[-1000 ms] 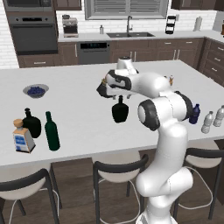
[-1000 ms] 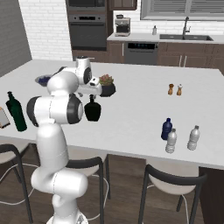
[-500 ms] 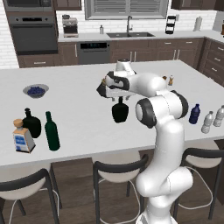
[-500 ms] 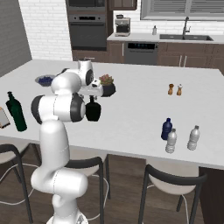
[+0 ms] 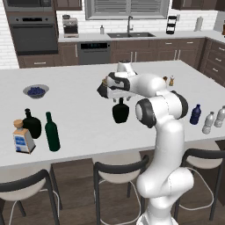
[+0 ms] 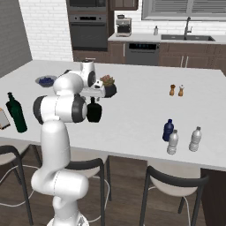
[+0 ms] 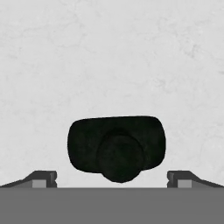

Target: Move the plastic bottles in the middle to the plastics group, and the glass bottles in the middle to the glass group.

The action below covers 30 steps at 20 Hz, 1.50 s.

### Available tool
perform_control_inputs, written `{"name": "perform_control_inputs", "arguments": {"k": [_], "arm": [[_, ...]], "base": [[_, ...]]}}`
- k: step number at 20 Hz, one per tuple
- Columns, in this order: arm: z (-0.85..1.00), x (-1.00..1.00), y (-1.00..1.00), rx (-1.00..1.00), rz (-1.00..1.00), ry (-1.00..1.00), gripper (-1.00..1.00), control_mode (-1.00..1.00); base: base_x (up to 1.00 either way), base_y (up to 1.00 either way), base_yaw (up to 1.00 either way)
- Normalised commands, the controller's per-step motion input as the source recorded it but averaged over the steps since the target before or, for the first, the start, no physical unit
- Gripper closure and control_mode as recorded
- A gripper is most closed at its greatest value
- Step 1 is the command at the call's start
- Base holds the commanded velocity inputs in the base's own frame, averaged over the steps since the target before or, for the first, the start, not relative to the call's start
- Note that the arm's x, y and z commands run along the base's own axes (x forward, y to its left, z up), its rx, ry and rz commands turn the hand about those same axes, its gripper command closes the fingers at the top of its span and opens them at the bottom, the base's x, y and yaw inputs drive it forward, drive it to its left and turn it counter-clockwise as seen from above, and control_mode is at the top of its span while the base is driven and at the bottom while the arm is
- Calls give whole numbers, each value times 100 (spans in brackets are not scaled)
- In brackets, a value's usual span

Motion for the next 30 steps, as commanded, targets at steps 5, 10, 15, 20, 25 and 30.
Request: {"name": "perform_control_inputs", "arguments": {"k": [5, 10, 15, 20, 25, 30], "arm": [[-6, 14, 0, 0, 4, -4, -100, -100], [-10, 12, 0, 0, 4, -11, -100, -100], [-3, 2, 0, 0, 2, -10, -100, -100], [0, 0, -1, 0, 0, 0, -100, -100], [-2, 1, -6, 0, 0, 0, -100, -100], [0, 6, -1, 0, 0, 0, 100, -100]], "base": [[0, 0, 0], [0, 0, 0], [0, 0, 0], [0, 0, 0], [0, 0, 0], [0, 0, 0]]}}
